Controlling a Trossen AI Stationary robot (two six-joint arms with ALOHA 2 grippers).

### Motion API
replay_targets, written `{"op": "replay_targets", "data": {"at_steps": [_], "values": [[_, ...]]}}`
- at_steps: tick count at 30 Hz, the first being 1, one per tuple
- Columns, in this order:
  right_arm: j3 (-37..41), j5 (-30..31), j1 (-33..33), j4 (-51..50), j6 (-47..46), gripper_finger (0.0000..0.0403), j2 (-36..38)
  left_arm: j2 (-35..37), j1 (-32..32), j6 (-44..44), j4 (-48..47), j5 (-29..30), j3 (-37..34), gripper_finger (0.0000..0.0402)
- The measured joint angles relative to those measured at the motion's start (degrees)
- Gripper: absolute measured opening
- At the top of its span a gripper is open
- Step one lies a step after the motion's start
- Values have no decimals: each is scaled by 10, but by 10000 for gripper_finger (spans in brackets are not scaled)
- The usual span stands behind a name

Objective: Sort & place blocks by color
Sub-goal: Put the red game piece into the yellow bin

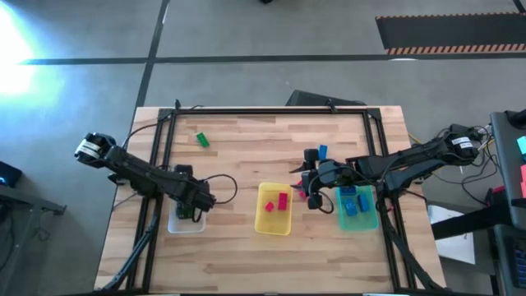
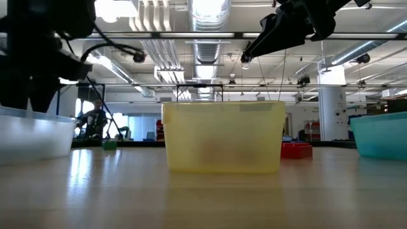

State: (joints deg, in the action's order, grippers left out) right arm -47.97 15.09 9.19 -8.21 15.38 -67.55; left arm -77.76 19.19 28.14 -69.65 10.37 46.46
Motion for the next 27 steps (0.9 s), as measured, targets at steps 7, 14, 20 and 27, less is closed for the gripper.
{"op": "replay_targets", "data": {"at_steps": [7,14,20,27], "values": [[0,0,0,0,-16,194,0,0,0,0,3,70,101,198],[0,26,0,-3,-95,194,0,1,-1,-93,63,216,193,198],[-32,96,-8,-122,-212,194,0,11,-7,-324,264,237,196,198],[-81,59,-18,-301,-328,194,-1,14,-38,-483,399,233,173,198]]}}
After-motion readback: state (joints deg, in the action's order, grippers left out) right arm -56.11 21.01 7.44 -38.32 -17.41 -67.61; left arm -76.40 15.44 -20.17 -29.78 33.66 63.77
